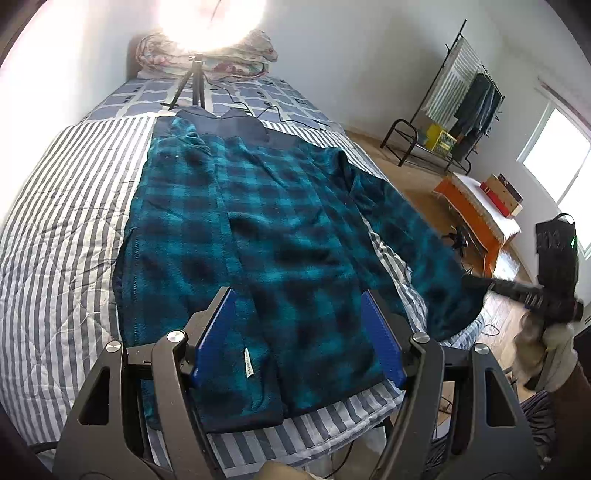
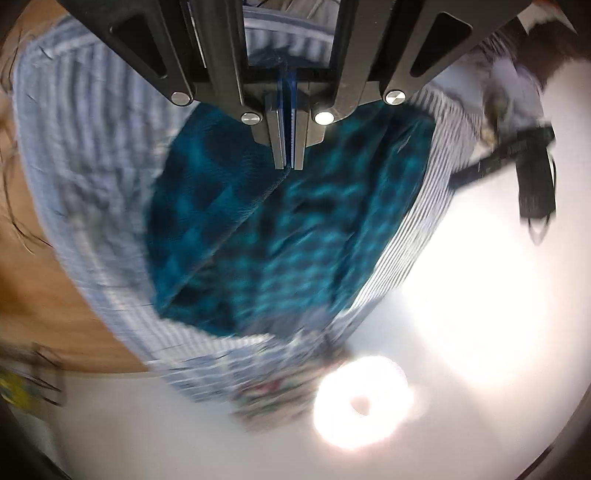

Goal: Fold large clothes

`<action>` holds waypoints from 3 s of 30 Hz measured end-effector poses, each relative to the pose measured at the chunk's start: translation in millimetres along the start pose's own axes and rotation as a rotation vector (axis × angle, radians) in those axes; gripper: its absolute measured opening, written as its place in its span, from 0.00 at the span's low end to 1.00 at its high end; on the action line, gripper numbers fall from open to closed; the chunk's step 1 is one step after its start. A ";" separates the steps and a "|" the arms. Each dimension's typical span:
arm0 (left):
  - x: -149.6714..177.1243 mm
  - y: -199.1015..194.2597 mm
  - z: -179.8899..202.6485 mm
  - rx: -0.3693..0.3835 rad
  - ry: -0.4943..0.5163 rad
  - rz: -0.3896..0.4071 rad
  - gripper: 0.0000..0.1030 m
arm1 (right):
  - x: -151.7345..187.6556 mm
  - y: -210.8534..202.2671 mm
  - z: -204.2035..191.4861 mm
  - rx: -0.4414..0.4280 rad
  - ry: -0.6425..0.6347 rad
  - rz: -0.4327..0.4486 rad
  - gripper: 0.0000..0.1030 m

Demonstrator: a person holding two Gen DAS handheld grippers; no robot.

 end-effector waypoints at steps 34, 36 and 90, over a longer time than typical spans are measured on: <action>52.4 120.5 72.3 0.235 -0.108 -0.410 0.54 | -156.7 59.4 146.8 0.058 0.182 0.010 0.45; 54.7 124.7 74.9 0.235 -0.092 -0.418 0.53 | -171.5 67.8 166.1 0.076 0.214 0.033 0.45; 78.9 99.6 86.8 0.213 0.043 -0.383 0.03 | -248.5 189.8 110.2 0.153 -0.068 -0.083 0.42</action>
Point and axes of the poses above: each gripper's, at about its wrist camera, not at the fingertips, and y roughly the way its jaws point, z to its right, x to its underside, the point moved 4 cm from there along y, roughly the way its jaws point, and after that the axes turned 14 degrees about -x, right-handed, at the moved point
